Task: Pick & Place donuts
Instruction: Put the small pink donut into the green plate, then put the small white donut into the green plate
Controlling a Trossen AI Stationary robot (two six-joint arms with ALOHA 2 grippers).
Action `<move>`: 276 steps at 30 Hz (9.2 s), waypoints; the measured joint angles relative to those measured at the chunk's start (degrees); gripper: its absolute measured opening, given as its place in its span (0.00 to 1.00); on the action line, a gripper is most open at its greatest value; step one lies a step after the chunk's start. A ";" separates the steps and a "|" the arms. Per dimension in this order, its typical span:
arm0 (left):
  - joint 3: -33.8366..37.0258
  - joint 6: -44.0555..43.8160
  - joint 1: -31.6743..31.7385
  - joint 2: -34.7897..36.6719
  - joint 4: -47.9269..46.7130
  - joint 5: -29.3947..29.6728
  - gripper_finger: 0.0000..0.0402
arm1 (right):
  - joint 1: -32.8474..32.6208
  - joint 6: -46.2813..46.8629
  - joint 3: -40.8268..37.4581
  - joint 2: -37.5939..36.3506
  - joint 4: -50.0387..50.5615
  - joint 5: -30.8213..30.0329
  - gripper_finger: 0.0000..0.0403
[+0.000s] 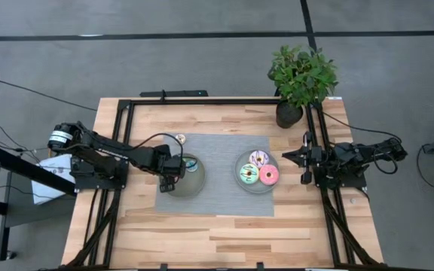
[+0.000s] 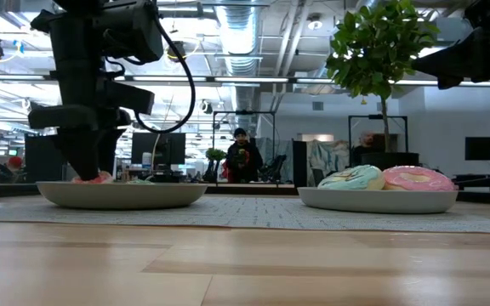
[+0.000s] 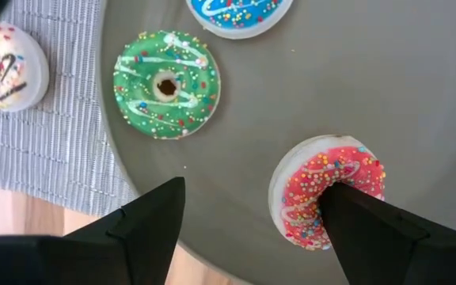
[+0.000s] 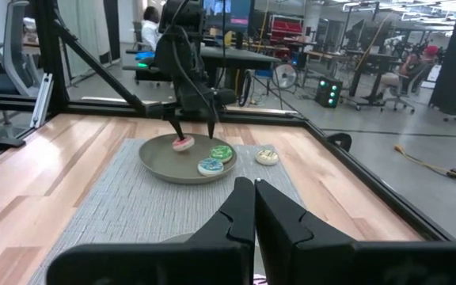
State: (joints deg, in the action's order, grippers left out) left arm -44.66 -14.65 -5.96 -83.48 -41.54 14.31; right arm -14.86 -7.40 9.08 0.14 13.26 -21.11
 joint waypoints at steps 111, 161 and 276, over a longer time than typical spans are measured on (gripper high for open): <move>2.49 -1.12 -4.48 9.03 5.21 10.36 0.70 | 3.68 20.90 63.93 115.58 -27.17 1.67 0.00; 2.47 -3.86 -6.97 9.03 8.09 11.96 0.70 | 8.90 29.11 78.98 126.75 -20.76 5.62 0.00; 7.17 23.93 40.45 10.38 27.12 -17.06 0.70 | -8.65 22.71 15.01 40.78 -2.54 -14.81 0.00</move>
State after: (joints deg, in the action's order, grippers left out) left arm -37.50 9.29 34.50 -73.11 -14.41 -2.75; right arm -23.51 15.31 24.10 40.92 10.71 -35.92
